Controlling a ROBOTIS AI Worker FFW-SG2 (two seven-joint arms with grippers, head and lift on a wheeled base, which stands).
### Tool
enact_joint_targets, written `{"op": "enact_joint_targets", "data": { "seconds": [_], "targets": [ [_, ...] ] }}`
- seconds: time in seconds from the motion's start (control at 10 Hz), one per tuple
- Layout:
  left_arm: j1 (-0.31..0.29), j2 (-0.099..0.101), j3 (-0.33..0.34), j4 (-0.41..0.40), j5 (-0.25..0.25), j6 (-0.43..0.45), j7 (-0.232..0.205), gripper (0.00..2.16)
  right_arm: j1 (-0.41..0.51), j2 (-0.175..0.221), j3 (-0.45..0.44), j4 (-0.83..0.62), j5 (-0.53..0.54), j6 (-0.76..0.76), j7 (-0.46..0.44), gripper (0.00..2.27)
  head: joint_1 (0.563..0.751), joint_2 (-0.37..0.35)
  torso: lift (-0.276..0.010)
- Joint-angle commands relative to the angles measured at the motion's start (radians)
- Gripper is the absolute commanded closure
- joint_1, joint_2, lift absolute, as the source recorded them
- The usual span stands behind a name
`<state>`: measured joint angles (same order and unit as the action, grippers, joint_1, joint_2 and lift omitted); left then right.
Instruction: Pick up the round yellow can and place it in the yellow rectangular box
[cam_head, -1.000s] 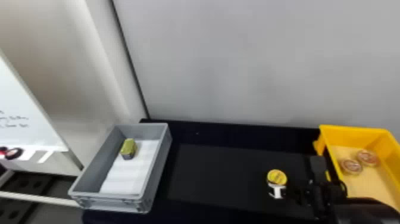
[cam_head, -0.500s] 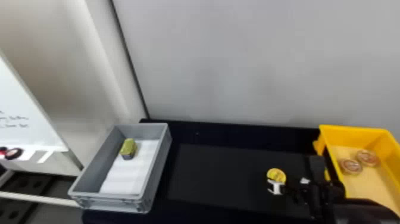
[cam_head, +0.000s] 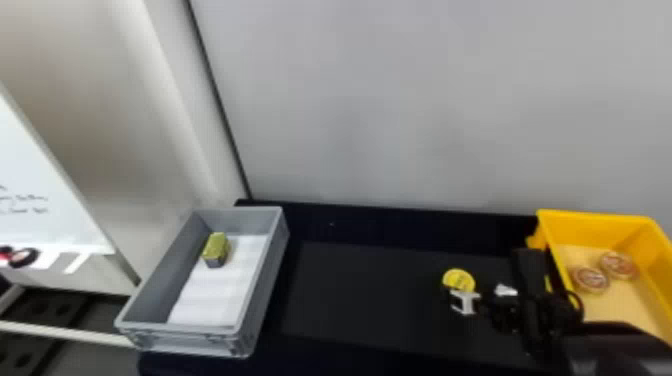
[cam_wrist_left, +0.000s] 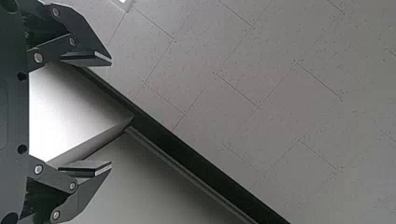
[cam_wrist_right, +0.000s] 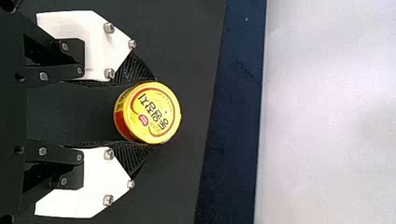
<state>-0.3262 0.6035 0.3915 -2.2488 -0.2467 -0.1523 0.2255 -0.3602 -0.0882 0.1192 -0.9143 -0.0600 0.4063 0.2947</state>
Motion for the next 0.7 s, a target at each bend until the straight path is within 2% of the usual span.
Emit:
{"op": "enact_joint_targets", "data": {
  "seconds": [0.0,0.2,0.3,0.4,0.6],
  "targets": [
    [0.018,0.020,0.026,-0.022,0.001,0.016,-0.005,0.45,0.119,-0.021,-0.115,-0.423,0.012,0.255,-0.006,0.73,0.640,0.167,0.000],
    [0.026,0.027,0.041,-0.031,0.001,0.027,-0.006,0.45,0.150,-0.048,-0.247,-0.641,0.005,0.383,0.000,0.73,0.640,0.167,0.000],
    [0.026,0.033,0.043,-0.034,0.001,0.030,-0.006,0.45,0.147,-0.091,-0.285,-0.695,0.006,0.403,-0.003,0.73,0.640,0.167,0.000],
    [0.022,0.038,0.041,-0.034,0.001,0.031,-0.008,0.45,0.135,-0.139,-0.314,-0.699,0.005,0.409,-0.017,0.73,0.640,0.167,0.000],
    [0.016,0.040,0.038,-0.034,0.001,0.031,-0.009,0.45,0.124,-0.188,-0.405,-0.655,-0.024,0.430,-0.037,0.73,0.640,0.167,0.000]
  ]
}}
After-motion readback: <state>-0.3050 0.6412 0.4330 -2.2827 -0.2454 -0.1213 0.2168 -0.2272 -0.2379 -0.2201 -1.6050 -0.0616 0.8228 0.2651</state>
